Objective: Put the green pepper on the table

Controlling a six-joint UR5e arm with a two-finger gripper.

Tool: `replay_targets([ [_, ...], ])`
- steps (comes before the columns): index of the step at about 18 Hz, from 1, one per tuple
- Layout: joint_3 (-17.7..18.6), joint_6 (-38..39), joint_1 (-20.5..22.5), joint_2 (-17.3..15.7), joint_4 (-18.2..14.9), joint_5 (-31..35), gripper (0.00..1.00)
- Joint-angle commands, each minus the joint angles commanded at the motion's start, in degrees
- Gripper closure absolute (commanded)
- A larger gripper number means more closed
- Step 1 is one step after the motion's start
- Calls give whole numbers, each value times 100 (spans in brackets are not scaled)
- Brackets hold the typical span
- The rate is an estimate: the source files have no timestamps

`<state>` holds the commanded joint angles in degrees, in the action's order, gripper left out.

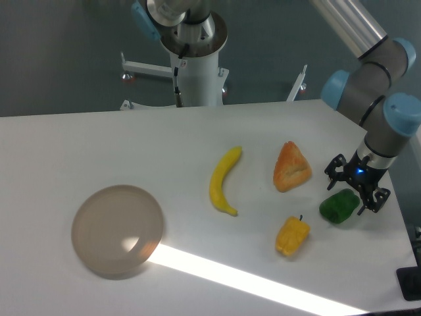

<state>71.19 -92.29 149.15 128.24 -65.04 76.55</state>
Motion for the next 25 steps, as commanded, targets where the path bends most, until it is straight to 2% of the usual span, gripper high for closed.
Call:
replay_targets([
  [6, 9, 299, -123, -316, -9, 26, 0],
  [11, -53, 430, -448, -457, -18, 123, 0],
  [13, -123, 597, -676, -519, -26, 551, 0],
  [15, -403, 825, -939, -466, -61, 965, 0],
  [21, -799, 1502, -1467, -256, -70, 1485, 0],
  [25, -852, 1521, -1521, -115, -44, 1512, 0],
])
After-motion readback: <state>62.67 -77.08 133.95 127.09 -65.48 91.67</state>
